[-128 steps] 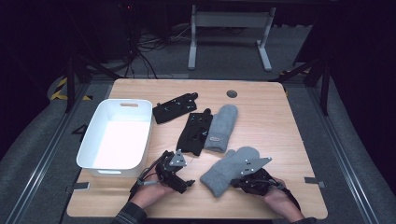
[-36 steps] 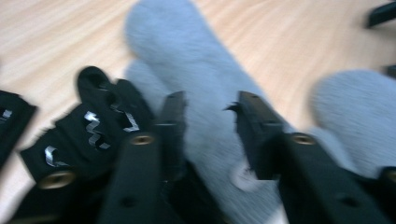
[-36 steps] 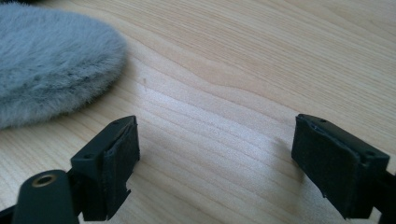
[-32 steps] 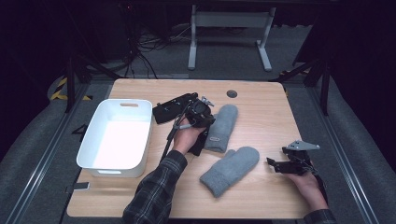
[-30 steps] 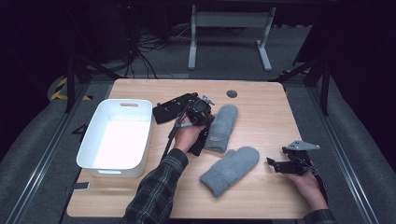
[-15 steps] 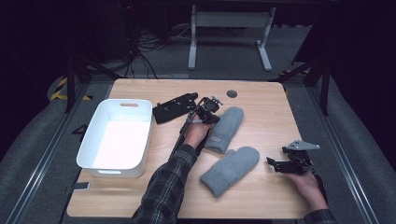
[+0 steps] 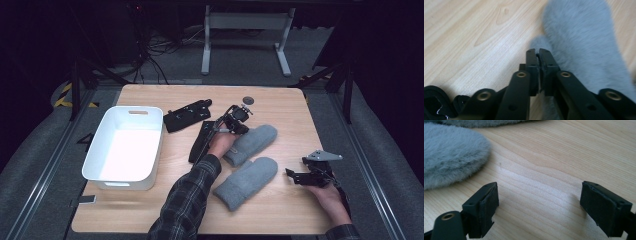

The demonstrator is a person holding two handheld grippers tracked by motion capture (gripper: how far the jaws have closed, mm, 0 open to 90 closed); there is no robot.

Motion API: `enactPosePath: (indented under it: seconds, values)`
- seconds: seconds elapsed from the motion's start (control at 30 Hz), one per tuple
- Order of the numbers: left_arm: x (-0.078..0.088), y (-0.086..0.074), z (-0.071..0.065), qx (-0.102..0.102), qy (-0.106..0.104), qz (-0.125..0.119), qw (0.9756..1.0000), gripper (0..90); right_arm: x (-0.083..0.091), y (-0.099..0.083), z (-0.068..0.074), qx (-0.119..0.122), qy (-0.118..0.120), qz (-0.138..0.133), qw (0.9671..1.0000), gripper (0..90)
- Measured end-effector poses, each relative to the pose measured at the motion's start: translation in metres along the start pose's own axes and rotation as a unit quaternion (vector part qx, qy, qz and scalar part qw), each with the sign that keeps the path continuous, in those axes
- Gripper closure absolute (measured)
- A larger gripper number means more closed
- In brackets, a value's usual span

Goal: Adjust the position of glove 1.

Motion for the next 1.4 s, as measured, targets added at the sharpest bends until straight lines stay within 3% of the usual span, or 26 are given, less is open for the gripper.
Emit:
enactPosePath:
  seconds: [0.1, 0.13, 0.17, 0.23, 0.33, 0.43, 0.53, 0.6, 0.87, 1.03, 1.2, 1.4]
  values:
    - [0.011, 0.005, -0.007, 0.013, -0.015, -0.014, 0.9997, 70.4, 0.0, 0.0, 0.0, 0.0, 0.0, 0.0, 1.0, 16.0]
    - [0.014, 0.006, -0.01, 0.014, -0.018, -0.019, 0.9996, 62.0, 0.0, 0.0, 0.0, 0.0, 0.0, 0.0, 1.0, 15.9]
    - [0.016, 0.006, -0.012, 0.015, -0.023, -0.022, 0.9994, 62.0, 0.0, 0.0, 0.0, 0.0, 0.0, 0.0, 1.0, 15.9]
    - [0.019, 0.005, -0.02, 0.023, -0.034, -0.022, 0.9989, 50.8, 0.0, 0.0, 0.0, 0.0, 0.001, 0.0, 1.0, 15.9]
    - [0.021, 0.001, -0.03, 0.022, -0.032, -0.017, 0.9991, 28.9, 0.0, 0.0, 0.0, 0.0, 0.0, 0.0, 1.0, 15.9]
    - [0.019, -0.003, -0.039, 0.016, -0.029, -0.013, 0.9994, 24.4, 0.0, 0.0, 0.0, 0.0, 0.001, 0.0, 1.0, 15.9]
    - [0.012, -0.01, -0.043, -0.003, -0.012, 0.012, 0.9999, 18.8, 0.0, 0.0, 0.0, 0.0, 0.0, 0.0, 1.0, 15.9]
    - [0.007, -0.014, -0.044, 0.001, -0.013, 0.021, 0.9997, 15.5, 0.0, 0.0, 0.0, 0.0, 0.0, 0.0, 1.0, 15.9]
    - [-0.005, -0.024, -0.044, -0.009, 0.003, 0.058, 0.9983, 11.1, 0.0, 0.0, 0.0, 0.0, 0.0, 0.0, 1.0, 15.9]
    - [-0.01, -0.028, -0.044, -0.013, 0.008, 0.068, 0.9976, 9.9, 0.0, 0.0, 0.0, 0.0, 0.0, 0.0, 1.0, 15.9]
    - [-0.008, -0.028, -0.044, -0.02, 0.014, 0.063, 0.9977, 19.3, 0.0, 0.0, 0.0, 0.0, 0.0, 0.0, 1.0, 16.0]
    - [-0.002, -0.026, -0.039, -0.003, -0.001, 0.052, 0.9987, 38.3, 0.0, 0.0, 0.0, 0.0, 0.0, 0.0, 1.0, 15.9]
Point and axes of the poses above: each handheld gripper's, and its own axes: x roughly backward along the jaws, y roughly out of its top, z roughly to its left, the point moved 2 cm from there along -x, roughly forward along the jaws, and after that the axes turned 10 degrees about -z, right-handed, at the moved point
